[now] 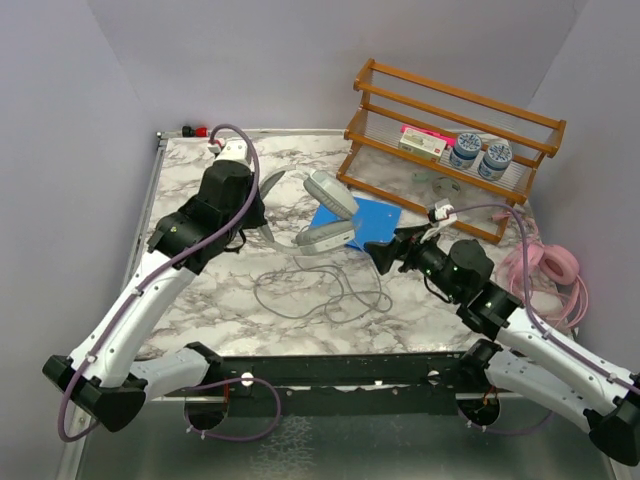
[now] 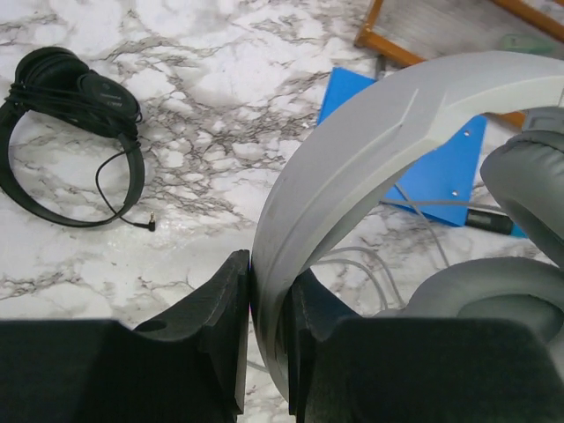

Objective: Wrap the headphones
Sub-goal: Pick up the headphones from the center of the board.

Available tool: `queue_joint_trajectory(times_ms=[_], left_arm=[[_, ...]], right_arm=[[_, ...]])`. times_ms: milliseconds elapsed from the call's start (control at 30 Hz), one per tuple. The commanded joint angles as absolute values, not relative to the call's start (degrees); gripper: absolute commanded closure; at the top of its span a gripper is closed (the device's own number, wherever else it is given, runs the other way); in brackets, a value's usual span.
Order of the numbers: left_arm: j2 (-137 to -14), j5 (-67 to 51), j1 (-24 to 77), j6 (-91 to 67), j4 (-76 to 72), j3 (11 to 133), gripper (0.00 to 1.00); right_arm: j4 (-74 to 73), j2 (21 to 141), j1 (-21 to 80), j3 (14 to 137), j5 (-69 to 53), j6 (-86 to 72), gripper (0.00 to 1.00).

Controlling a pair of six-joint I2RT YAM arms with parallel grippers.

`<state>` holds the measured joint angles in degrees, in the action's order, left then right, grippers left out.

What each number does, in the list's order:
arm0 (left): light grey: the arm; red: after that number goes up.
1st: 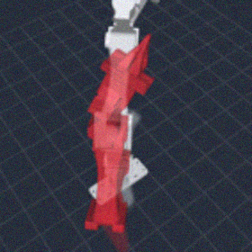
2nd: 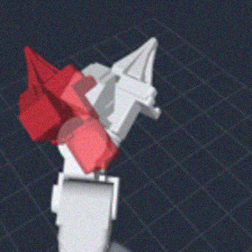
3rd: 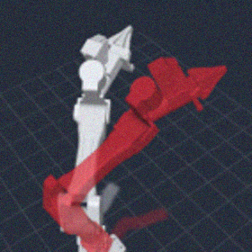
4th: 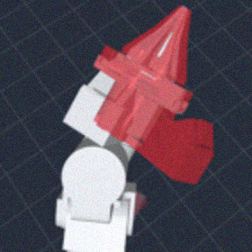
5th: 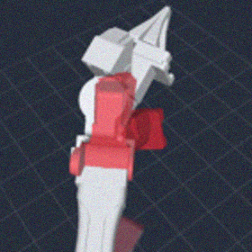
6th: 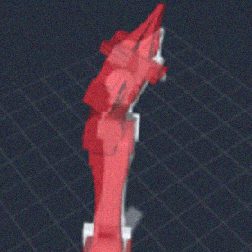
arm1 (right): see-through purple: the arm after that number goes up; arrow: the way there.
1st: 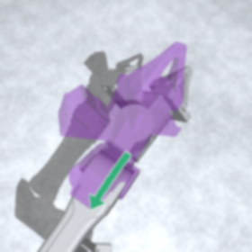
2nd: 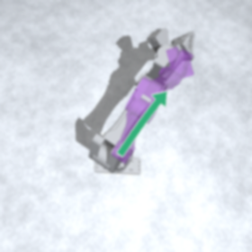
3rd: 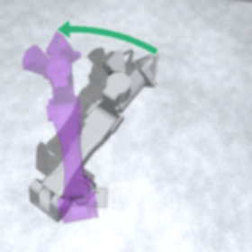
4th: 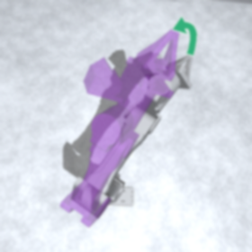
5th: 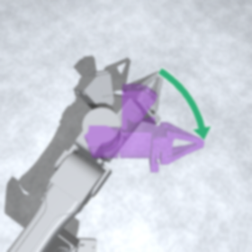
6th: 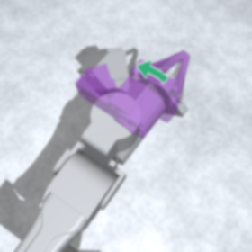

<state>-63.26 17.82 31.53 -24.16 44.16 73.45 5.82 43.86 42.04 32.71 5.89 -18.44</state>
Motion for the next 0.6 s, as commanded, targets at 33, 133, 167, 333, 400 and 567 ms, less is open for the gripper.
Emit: queue_joint_trajectory(times_ms=[33,133,167,333,400,567], left_arm=[[-61.9,10.4,31.5,-28.9,50.2,82.9,1.0],[-62.2,6.5,31.5,-30.2,51.9,85.5,1.0],[-62.4,5.0,31.5,-30.4,52.2,86.1,1.0],[-62.9,1.3,31.5,-32.1,53.9,88.9,1.0],[-62.9,0.1,31.5,-33.0,54.0,89.9,1.0],[-63.6,-5.9,31.5,-34.1,54.0,91.6,1.0]], right_arm=[[23.3,47.3,42.3,25.3,-3.1,-19.5,0.0],[31.8,51.2,42.3,22.7,-3.0,-24.3,0.0],[35.7,52.2,42.3,21.2,-3.0,-25.0,0.0],[56.5,57.7,42.3,14.1,-6.4,-19.9,0.0],[56.3,60.9,42.3,15.5,-6.7,-16.2,0.0],[62.4,67.0,42.3,16.2,-7.4,-12.8,0.09]])
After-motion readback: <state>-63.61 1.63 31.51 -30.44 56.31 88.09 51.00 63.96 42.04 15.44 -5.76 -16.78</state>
